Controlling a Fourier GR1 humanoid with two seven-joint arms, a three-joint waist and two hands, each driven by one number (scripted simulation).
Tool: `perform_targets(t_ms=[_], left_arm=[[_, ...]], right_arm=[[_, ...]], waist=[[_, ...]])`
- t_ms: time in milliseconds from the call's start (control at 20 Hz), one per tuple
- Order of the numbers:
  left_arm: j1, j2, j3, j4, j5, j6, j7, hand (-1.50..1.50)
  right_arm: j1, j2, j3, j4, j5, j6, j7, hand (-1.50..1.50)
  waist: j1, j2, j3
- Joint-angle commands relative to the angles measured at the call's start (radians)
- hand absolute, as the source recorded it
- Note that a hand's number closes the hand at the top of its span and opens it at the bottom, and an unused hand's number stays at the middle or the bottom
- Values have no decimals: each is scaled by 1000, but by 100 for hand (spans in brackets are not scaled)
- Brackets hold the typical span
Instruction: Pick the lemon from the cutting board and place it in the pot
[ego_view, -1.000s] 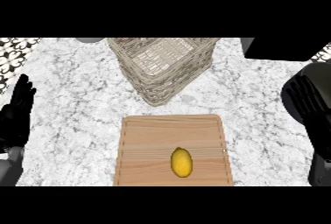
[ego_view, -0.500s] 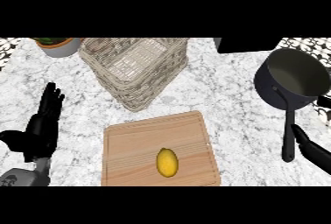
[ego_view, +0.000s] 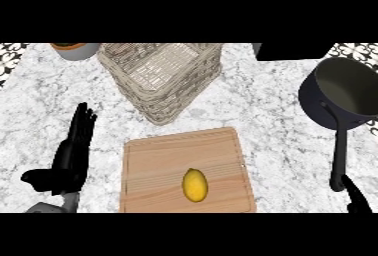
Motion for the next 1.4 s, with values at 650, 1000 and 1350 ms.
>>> perform_targets(t_ms=[650, 1000, 1350], left_arm=[[-31, 17, 5, -41, -20, -21, 30, 0], [-47, -55, -57, -66, -64, 18, 70, 0], [-18, -43, -32, -67, -67, -9, 69, 0]], right_arm=[[476, 87, 366, 56, 923, -39, 552, -150], [239, 88, 547, 122, 1156, 97, 1006, -150], [-63, 86, 576, 253, 1134, 250, 1388, -150]], waist=[[61, 32, -4], [54, 23, 0], [62, 21, 1]])
